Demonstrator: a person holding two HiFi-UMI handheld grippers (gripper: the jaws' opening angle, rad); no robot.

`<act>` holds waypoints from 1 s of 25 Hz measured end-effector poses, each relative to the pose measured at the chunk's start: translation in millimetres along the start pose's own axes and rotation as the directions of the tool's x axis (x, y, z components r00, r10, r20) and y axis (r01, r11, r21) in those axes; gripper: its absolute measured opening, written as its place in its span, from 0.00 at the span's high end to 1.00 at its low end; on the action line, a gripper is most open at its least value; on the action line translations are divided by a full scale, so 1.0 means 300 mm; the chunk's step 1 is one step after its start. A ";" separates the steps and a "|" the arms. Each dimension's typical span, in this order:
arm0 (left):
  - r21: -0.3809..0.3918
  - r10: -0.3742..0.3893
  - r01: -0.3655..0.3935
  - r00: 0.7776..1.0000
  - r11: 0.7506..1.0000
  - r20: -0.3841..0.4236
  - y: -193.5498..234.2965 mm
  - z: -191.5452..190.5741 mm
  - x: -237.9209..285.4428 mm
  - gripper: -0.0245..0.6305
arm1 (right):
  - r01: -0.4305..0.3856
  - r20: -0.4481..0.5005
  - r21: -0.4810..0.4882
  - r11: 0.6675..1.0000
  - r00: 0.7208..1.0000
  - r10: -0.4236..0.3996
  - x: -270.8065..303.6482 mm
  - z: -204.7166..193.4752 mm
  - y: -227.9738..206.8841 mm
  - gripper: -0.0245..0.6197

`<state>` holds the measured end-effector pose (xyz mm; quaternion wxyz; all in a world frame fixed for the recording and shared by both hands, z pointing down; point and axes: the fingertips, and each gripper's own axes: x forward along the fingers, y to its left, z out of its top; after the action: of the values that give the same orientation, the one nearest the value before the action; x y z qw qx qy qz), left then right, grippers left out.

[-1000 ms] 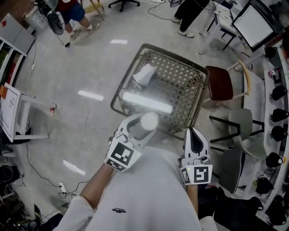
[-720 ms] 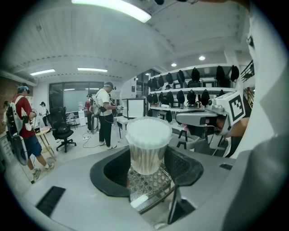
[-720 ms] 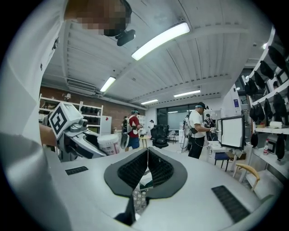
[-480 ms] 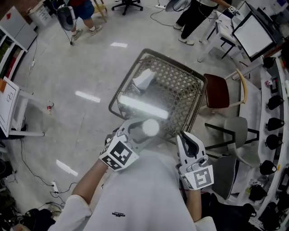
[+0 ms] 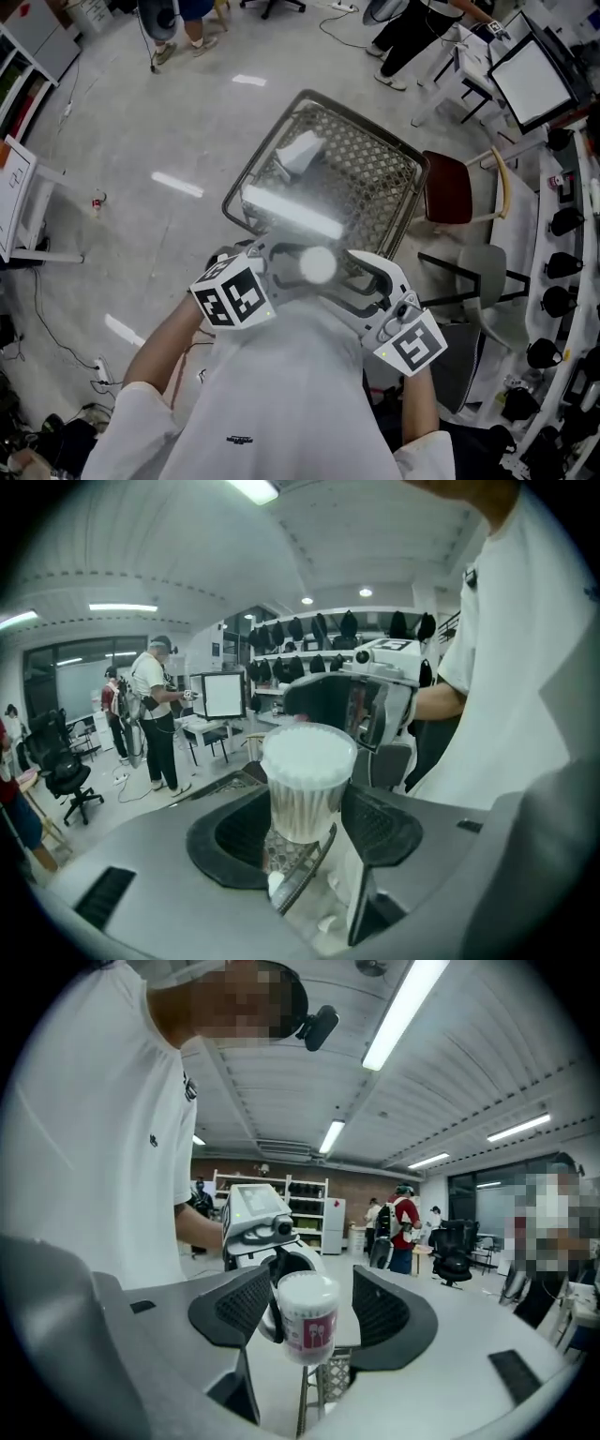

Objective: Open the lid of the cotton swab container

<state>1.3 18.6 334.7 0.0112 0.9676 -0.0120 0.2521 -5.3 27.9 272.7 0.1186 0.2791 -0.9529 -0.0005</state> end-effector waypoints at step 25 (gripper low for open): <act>0.217 -0.027 0.051 0.994 0.975 -0.110 -0.043 -0.021 -0.008 0.62 | -0.156 -0.092 0.065 0.986 0.982 0.162 0.066 0.015 0.048 0.60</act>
<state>-3.5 31.7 338.9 -0.0903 0.9482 0.0355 0.3026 -30.0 29.3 273.9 0.1564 0.2050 -0.9649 0.0500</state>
